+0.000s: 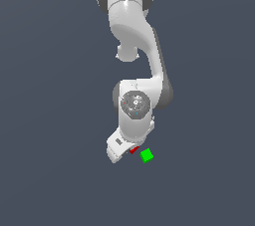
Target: Stack the red cube on top of the green cube.
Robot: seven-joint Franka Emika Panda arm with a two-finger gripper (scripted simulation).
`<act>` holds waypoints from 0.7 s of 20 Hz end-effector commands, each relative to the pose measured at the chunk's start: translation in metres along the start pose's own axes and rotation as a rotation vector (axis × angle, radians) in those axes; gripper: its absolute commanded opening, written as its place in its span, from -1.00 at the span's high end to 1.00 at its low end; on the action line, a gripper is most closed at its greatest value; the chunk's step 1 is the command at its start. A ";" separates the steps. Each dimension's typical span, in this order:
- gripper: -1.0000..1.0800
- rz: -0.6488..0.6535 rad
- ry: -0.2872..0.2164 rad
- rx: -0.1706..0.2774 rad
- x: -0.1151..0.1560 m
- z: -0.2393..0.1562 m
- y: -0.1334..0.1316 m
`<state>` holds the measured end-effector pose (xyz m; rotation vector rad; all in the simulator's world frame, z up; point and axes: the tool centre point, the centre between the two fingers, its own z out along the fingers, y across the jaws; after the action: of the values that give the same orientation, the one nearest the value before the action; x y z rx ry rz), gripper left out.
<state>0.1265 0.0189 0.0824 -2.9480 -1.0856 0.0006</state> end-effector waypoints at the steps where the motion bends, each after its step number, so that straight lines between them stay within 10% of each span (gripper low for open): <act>1: 1.00 0.000 0.001 -0.001 0.018 0.007 -0.010; 14: 1.00 0.001 0.000 0.000 0.058 0.022 -0.031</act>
<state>0.1488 0.0789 0.0603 -2.9475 -1.0862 0.0020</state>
